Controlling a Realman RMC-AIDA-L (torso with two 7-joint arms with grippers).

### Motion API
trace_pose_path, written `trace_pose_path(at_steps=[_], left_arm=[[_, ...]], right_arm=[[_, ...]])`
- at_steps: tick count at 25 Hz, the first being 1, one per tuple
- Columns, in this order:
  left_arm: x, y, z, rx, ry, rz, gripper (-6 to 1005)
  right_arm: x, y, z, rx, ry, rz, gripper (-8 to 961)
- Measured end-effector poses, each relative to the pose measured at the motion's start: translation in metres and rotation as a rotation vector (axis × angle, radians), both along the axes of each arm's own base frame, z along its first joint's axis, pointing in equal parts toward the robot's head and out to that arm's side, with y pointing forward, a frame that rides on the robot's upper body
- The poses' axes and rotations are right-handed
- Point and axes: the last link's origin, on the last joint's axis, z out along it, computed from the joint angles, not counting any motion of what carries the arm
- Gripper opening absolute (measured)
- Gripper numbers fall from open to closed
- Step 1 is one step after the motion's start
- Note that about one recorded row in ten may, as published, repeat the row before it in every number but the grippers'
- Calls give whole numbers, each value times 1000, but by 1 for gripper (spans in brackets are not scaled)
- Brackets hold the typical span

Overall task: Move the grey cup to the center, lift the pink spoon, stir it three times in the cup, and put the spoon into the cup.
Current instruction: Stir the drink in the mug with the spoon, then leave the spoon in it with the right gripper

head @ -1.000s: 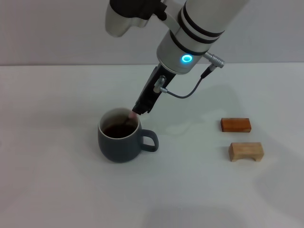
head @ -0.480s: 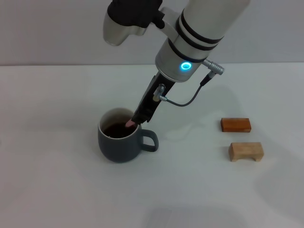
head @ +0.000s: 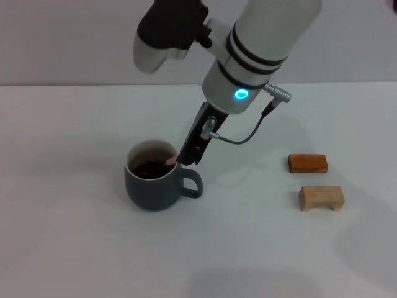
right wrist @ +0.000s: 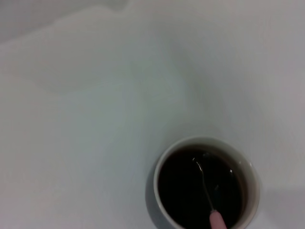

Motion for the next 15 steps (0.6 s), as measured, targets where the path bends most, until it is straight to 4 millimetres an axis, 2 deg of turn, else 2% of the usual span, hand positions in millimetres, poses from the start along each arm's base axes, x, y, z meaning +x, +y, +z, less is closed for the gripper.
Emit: trace_pose_path(at_steps=[15], left_arm=[[-1,-3,-2,-2,-6,1,18]], right_arm=[[-8,1,-1,25,38,37,360]])
